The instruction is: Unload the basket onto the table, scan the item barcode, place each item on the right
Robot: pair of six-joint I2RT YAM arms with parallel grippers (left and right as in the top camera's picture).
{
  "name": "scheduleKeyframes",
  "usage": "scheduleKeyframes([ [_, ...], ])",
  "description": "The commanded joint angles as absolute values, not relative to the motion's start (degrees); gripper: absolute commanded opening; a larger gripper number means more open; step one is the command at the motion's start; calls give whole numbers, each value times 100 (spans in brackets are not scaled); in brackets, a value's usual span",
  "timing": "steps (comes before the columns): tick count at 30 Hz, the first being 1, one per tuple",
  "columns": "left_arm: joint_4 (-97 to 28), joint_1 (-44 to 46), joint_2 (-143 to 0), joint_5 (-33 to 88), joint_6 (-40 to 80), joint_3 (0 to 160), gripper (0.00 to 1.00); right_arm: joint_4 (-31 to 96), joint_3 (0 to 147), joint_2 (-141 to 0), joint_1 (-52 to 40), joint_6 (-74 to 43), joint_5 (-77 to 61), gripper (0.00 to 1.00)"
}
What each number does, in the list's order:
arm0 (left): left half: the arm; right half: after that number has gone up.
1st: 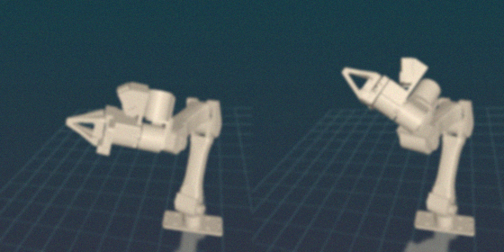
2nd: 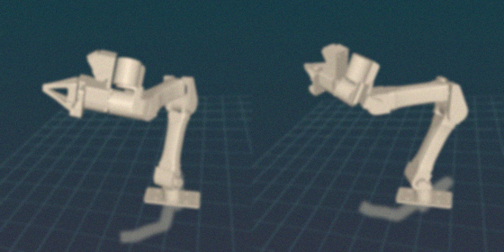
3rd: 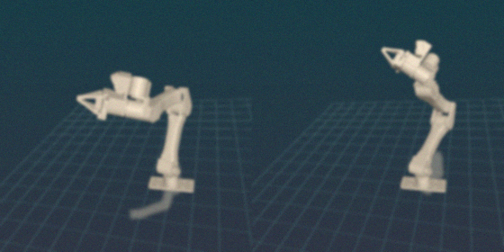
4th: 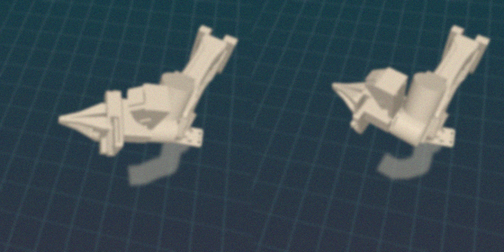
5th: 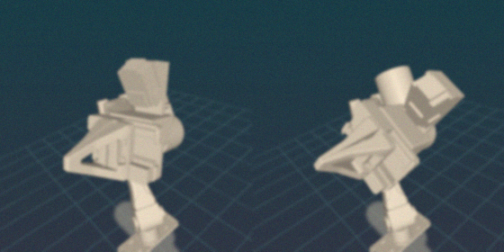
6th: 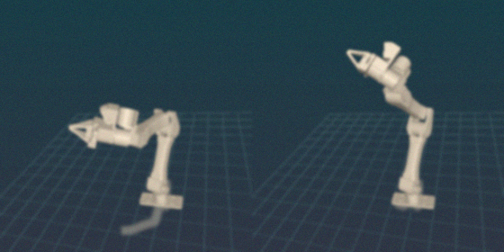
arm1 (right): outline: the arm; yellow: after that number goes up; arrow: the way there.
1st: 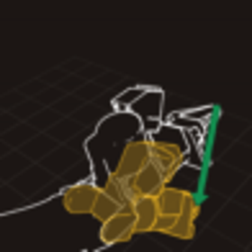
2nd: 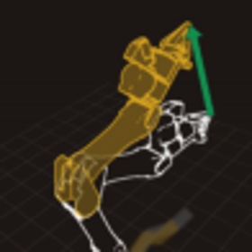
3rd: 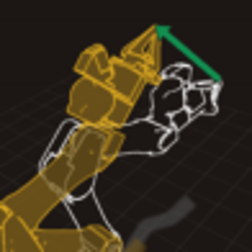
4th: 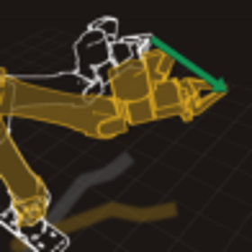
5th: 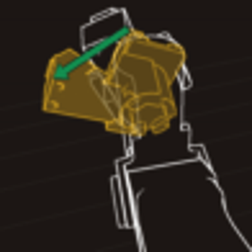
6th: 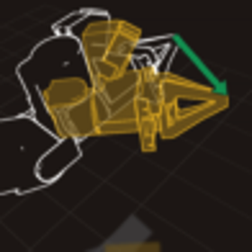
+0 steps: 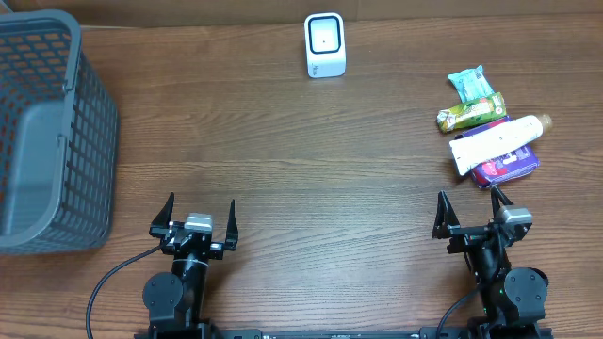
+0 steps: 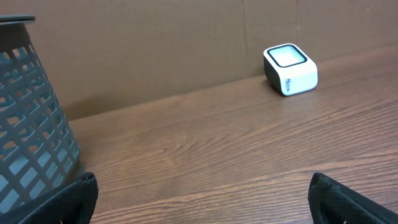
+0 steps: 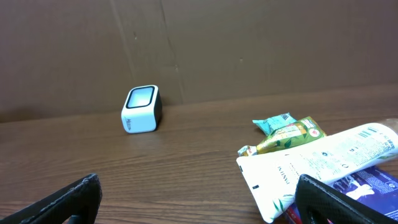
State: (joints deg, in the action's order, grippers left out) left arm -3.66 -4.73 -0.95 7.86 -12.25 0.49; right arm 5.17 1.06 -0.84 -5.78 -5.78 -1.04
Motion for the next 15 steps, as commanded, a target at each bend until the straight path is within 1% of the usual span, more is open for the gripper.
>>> scheduleKeyframes([
  [1, -386, -484, -30, 709, -1308, 30, 100, 478, 47, -16, -626, -593, -69, 100],
  [15, -386, -484, -30, 707, -1308, 30, 100, 478, 47, -16, -626, -593, -69, 100],
])
